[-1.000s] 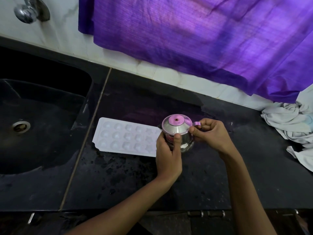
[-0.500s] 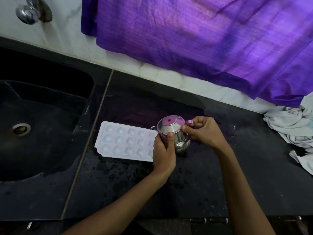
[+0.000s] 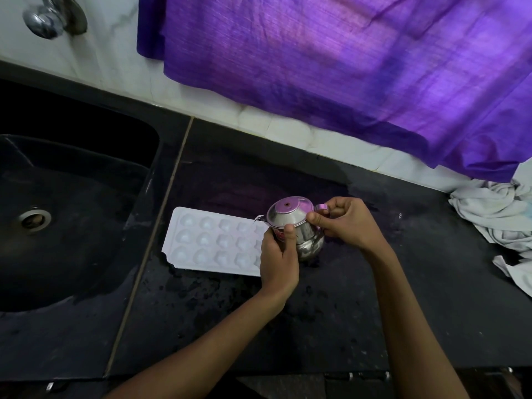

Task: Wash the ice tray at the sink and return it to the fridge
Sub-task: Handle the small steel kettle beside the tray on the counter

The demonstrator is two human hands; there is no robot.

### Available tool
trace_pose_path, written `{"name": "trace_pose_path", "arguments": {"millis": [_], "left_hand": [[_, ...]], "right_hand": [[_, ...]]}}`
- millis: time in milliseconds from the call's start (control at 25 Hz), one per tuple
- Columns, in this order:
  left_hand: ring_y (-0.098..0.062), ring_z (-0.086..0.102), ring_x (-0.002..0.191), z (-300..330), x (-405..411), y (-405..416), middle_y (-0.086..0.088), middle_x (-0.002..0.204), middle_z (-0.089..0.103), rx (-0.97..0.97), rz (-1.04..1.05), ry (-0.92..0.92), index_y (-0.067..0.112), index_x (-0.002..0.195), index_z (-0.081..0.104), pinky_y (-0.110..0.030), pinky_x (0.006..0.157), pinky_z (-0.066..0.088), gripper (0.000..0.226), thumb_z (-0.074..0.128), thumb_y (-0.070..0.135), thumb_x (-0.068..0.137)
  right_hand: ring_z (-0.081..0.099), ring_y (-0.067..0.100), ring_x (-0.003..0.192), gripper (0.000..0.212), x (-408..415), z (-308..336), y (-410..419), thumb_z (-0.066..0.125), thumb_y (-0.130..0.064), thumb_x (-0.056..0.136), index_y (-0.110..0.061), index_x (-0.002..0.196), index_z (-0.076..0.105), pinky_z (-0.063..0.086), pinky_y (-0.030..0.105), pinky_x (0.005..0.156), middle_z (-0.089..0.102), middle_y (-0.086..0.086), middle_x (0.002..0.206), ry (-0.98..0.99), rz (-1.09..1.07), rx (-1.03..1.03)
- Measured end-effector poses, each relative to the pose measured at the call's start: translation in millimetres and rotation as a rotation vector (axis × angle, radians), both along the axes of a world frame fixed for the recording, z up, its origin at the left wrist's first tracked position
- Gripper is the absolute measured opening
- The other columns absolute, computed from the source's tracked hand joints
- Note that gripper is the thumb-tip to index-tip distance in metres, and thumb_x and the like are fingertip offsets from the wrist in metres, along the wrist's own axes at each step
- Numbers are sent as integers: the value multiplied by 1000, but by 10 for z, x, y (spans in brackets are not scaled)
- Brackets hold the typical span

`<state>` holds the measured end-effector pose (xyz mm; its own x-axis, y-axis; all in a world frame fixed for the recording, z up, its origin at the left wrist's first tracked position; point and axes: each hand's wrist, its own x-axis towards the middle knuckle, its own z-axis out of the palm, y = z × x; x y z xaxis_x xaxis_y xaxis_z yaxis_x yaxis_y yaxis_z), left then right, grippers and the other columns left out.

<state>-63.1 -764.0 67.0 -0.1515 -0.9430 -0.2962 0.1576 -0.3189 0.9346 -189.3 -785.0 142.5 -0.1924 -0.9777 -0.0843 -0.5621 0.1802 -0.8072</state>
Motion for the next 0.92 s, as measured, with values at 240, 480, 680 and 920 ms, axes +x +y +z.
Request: {"name": "trace_pose_path", "arguments": {"millis": [240,480,680,920], "left_hand": [[-10,58,100,3,7,-8,6,107,60,1,-2,4,25,107,46,-30,91,46,33,37,53,92],[-11,58,101,7,4,-17,5,108,61,8,-3,11,23,107,47,-32,93,47,34,38,52,92],[-11,58,101,6,-11,-24,6,108,61,-10,4,15,22,110,47,-32,92,47,38,38,54,91],[-10,58,106,22,-16,-26,5,117,60,-116,57,18,20,123,48,-31,92,48,65,37,65,77]], "right_hand": [[66,5,59,39,2,11,-7,76,-42,54,-10,74,64,53,20,57,71,-1,64,18,1,9],[67,8,60,39,-3,10,-7,76,-43,54,-12,72,64,55,26,61,70,-1,62,27,-7,18],[66,6,58,34,-6,25,8,77,-38,56,-11,72,63,54,21,58,70,0,64,0,-12,6],[64,4,54,26,-8,-5,34,75,-28,61,-8,71,60,53,17,54,69,-4,57,-113,-30,-58]]}}
